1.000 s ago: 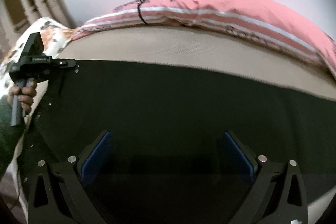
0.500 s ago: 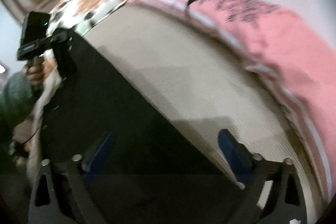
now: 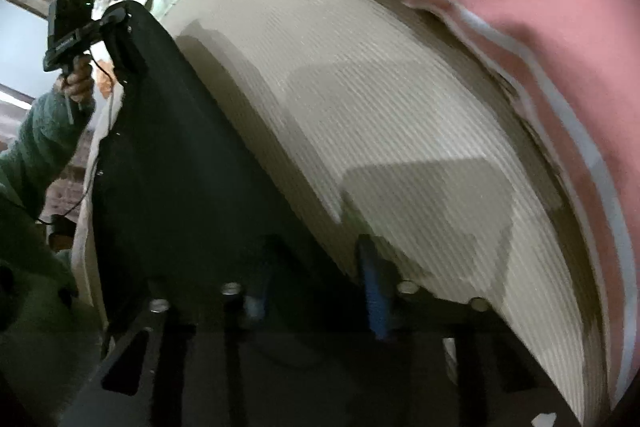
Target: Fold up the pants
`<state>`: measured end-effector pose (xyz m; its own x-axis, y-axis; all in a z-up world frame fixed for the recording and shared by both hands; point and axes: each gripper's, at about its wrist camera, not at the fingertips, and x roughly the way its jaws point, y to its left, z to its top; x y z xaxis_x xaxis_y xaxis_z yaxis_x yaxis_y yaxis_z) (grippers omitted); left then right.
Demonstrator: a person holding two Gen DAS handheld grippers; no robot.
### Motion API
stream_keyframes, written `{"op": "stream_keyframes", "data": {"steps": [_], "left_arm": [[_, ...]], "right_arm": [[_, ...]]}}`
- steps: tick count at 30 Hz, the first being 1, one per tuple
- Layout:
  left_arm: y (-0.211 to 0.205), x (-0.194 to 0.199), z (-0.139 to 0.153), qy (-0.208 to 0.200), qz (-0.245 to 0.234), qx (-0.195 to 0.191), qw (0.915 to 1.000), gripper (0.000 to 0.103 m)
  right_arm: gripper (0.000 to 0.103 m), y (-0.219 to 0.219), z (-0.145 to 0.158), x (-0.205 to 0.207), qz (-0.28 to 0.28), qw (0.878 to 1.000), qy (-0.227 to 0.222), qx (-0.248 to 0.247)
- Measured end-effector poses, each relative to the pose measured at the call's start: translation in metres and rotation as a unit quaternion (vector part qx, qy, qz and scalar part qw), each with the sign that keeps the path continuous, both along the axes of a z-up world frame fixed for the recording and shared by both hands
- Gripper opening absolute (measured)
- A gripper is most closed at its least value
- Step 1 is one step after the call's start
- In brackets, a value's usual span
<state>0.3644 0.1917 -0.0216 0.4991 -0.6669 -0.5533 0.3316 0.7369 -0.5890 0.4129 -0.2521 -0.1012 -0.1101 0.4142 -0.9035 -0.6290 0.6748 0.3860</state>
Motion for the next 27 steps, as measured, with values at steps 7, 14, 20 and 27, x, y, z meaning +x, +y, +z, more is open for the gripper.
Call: {"op": "stream_keyframes", "data": {"steps": [7,14,20,27], "left_arm": [[-0.005,0.001,-0.002,0.001,0.006,0.016,0.9998,0.008],[-0.009,-0.001,0.001,0.000,0.007,0.051,0.9987,0.008],[-0.009,-0.027,0.024,-0.022,-0.020,0.074,0.9968,0.008],[0.004,-0.087,0.044,-0.040,-0.068,0.093,0.9926,0.009]], "right_arm": [[0.013,-0.008,0.001,-0.019,-0.027,0.998,-0.046,-0.032],[0.008,-0.005,0.030,-0.054,-0.091,0.986,-0.132,-0.054],[0.007,-0.001,0.075,-0.107,-0.142,0.969,-0.191,-0.063],[0.006,0.019,0.121,-0.200,-0.177,0.954,-0.235,-0.060]]}}
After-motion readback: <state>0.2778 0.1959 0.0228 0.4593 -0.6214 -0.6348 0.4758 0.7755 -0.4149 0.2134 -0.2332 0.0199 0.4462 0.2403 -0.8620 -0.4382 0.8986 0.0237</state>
